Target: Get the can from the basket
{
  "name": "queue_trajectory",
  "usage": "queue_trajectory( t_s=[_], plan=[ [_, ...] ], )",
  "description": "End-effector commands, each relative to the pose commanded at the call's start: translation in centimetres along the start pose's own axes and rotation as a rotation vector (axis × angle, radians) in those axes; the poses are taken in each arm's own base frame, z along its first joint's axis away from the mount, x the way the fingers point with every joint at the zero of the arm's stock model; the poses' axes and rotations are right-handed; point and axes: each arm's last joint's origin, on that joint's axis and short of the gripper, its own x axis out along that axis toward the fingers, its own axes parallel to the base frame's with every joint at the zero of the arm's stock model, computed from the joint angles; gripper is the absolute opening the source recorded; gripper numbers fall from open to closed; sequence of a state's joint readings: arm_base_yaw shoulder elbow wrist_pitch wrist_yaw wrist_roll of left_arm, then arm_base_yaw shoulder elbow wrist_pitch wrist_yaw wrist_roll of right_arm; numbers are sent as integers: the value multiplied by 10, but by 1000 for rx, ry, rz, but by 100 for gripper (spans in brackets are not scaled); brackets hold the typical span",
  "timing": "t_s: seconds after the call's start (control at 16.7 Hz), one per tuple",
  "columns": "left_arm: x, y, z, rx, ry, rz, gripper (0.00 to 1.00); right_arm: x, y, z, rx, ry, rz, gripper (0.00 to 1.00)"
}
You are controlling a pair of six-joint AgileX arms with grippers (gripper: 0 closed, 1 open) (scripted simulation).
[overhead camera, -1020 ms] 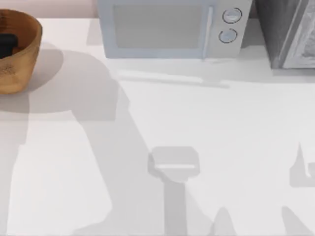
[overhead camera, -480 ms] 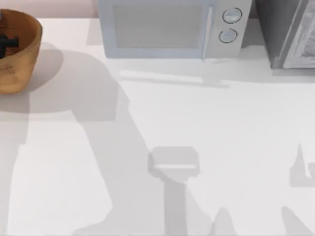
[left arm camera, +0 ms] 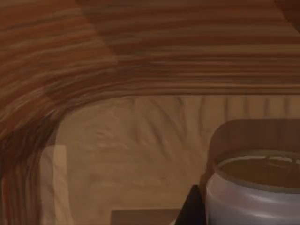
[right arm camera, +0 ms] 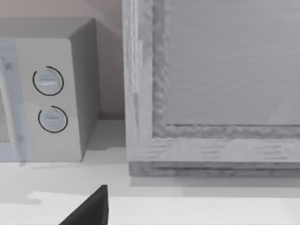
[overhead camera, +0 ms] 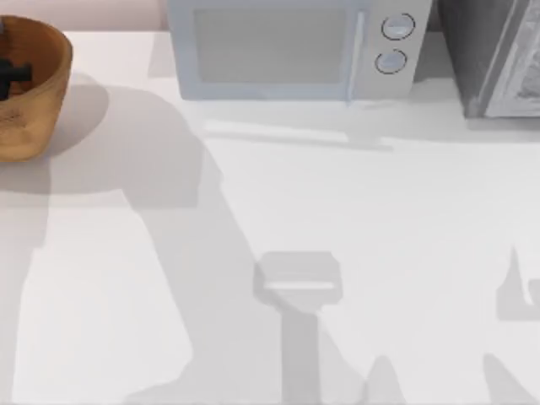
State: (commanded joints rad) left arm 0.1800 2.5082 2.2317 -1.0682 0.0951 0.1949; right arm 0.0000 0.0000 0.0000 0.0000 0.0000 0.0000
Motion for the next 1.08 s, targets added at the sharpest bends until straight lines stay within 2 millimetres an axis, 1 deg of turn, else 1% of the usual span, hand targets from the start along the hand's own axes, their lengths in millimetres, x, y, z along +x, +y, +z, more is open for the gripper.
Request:
queue_trajectory(
  t_s=[0.12, 0.18, 0.3, 0.48, 0.6, 0.72, 0.78, 0.9, 0.96, 1.02, 1.08],
  plan=[
    [-3, 0, 0, 0, -8, 2, 0, 0, 0, 0, 0, 0, 0, 100],
    [-9, -1, 0, -1, -23, 5, 0, 0, 0, 0, 0, 0, 0, 100],
    [-28, -6, -2, 1, -69, 15, 0, 0, 0, 0, 0, 0, 0, 100],
    [-73, -19, -16, 7, -171, 34, 0, 0, 0, 0, 0, 0, 0, 100],
    [-110, -32, -36, 13, -256, 46, 0, 0, 0, 0, 0, 0, 0, 100],
    [-148, -47, -70, 19, -352, 58, 0, 0, 0, 0, 0, 0, 0, 100],
    [-167, -55, -92, 22, -408, 63, 0, 0, 0, 0, 0, 0, 0, 100],
    [-198, -70, -146, 28, -532, 72, 0, 0, 0, 0, 0, 0, 0, 100],
    [-209, -77, -175, 31, -601, 76, 0, 0, 0, 0, 0, 0, 0, 100],
    [-215, -83, -206, 33, -671, 79, 0, 0, 0, 0, 0, 0, 0, 100],
    [-216, -88, -236, 35, -742, 81, 0, 0, 0, 0, 0, 0, 0, 100]
  ],
)
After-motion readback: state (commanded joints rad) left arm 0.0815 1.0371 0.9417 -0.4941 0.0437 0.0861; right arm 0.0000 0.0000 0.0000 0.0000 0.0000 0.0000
